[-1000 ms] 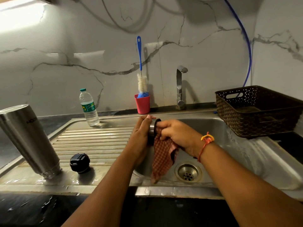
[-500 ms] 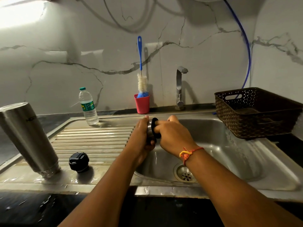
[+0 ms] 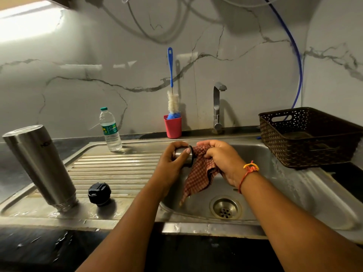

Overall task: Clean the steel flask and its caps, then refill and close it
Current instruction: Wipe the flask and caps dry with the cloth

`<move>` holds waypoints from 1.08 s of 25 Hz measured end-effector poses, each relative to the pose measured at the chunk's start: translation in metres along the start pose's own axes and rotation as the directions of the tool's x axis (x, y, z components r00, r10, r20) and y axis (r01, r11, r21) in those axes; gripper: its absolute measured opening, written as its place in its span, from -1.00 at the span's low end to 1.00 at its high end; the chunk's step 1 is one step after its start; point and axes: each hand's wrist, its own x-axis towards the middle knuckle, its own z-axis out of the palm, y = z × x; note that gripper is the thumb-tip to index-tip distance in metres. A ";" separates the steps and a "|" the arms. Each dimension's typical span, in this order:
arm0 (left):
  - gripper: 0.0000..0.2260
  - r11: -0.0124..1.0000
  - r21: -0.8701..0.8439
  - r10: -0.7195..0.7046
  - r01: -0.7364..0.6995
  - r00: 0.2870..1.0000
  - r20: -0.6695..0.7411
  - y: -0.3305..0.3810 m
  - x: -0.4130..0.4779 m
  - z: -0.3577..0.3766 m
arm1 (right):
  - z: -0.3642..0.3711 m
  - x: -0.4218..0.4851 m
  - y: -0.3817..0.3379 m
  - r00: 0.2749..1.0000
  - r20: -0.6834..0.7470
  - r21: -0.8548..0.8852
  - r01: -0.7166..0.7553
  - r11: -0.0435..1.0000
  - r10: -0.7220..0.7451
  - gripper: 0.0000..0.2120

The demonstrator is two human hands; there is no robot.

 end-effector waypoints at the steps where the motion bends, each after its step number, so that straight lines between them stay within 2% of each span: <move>1: -0.84 0.999 0.037 0.026 -0.025 0.999 -0.037 0.001 -0.001 -0.002 | -0.001 0.001 -0.001 0.999 -0.045 0.017 0.016 1.000 -0.015 -0.63; 2: -0.82 0.993 0.110 0.053 -0.043 0.995 -0.086 0.003 -0.002 -0.005 | -0.002 0.001 -0.002 0.995 -0.090 0.016 0.044 0.999 -0.042 -0.62; 4: -0.74 0.930 0.366 0.106 -0.041 0.981 -0.160 0.007 -0.006 -0.016 | -0.002 0.006 -0.001 0.980 -0.170 -0.040 0.098 0.994 -0.104 -0.62; 5: -0.71 0.848 0.528 0.147 -0.045 0.977 -0.154 0.012 -0.007 -0.021 | -0.002 0.009 0.001 0.974 -0.191 -0.089 0.110 0.990 -0.125 -0.62; 7: -0.65 0.617 0.783 0.190 -0.076 0.980 -0.055 0.027 -0.016 -0.036 | 0.004 0.008 0.004 0.979 -0.159 -0.184 0.100 0.978 -0.131 -0.61; 9: -0.59 0.464 0.880 0.115 -0.101 0.992 0.053 0.045 -0.025 -0.047 | 0.007 0.009 0.006 0.985 -0.113 -0.239 0.099 0.966 -0.129 -0.61; 10: -0.56 0.438 0.895 0.069 -0.090 0.995 0.066 0.051 -0.031 -0.054 | 0.009 0.007 0.006 0.987 -0.087 -0.247 0.109 0.963 -0.133 -0.61; 11: -0.55 0.449 0.890 0.045 -0.073 0.997 0.059 0.053 -0.037 -0.062 | 0.012 0.005 0.006 0.988 -0.063 -0.257 0.119 0.959 -0.139 -0.61; 14: -0.62 0.633 0.773 0.059 -0.037 0.998 -0.001 0.037 -0.058 -0.089 | 0.018 0.001 0.005 0.985 0.009 -0.301 0.167 0.939 -0.172 -0.59; 16: -0.74 0.744 0.668 0.079 -0.005 0.994 -0.081 0.019 -0.073 -0.104 | 0.020 -0.001 0.004 0.983 0.056 -0.315 0.184 0.931 -0.175 -0.59; 18: -0.79 0.810 0.585 0.069 0.051 0.981 -0.182 0.006 -0.088 -0.113 | 0.021 -0.002 0.004 0.982 0.080 -0.323 0.190 0.927 -0.173 -0.59; 20: -0.77 0.828 0.554 0.054 0.087 0.971 -0.233 -0.005 -0.099 -0.120 | 0.023 -0.002 0.006 0.981 0.087 -0.338 0.195 0.921 -0.176 -0.59; 27: -0.79 0.739 0.662 0.103 0.121 0.952 -0.289 -0.026 -0.120 -0.131 | 0.027 -0.005 0.008 0.971 0.143 -0.372 0.230 0.899 -0.190 -0.58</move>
